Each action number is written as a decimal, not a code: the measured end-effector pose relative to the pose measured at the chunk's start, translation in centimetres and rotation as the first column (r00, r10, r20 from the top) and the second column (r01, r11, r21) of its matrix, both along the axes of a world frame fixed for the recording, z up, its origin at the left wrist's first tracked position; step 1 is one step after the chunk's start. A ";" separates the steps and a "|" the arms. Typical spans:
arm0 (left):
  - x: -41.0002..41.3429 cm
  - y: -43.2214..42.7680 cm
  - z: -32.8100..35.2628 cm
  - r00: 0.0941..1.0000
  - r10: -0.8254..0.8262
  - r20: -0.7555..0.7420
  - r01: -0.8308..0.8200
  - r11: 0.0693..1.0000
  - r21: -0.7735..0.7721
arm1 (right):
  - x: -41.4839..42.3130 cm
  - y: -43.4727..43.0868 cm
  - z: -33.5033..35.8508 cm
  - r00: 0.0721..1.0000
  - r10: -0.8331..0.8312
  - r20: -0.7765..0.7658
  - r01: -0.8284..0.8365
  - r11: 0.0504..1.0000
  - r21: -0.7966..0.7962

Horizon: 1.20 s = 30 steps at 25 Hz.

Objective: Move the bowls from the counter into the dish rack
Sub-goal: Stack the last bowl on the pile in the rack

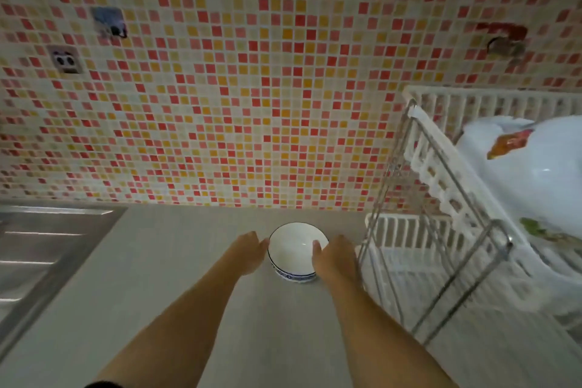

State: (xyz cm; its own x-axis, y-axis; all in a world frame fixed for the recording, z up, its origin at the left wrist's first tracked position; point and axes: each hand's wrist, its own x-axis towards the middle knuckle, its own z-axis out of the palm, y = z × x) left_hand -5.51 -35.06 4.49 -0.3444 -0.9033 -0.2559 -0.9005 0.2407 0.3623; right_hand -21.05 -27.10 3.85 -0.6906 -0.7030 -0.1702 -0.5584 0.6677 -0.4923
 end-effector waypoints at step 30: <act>7.2 6.1 17.5 0.662 -0.131 -0.738 -0.027 0.980 -0.199 | 5.9 9.8 18.9 0.913 0.322 -0.252 -0.408 0.706 -0.578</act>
State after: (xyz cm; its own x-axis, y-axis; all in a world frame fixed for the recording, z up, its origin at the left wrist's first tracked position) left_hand 1.65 -28.92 22.00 -0.3950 -0.8785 0.2687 -0.3310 0.4089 0.8504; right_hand -15.12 -17.31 22.71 -0.3418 -0.8260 0.4482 -0.7784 -0.0185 -0.6276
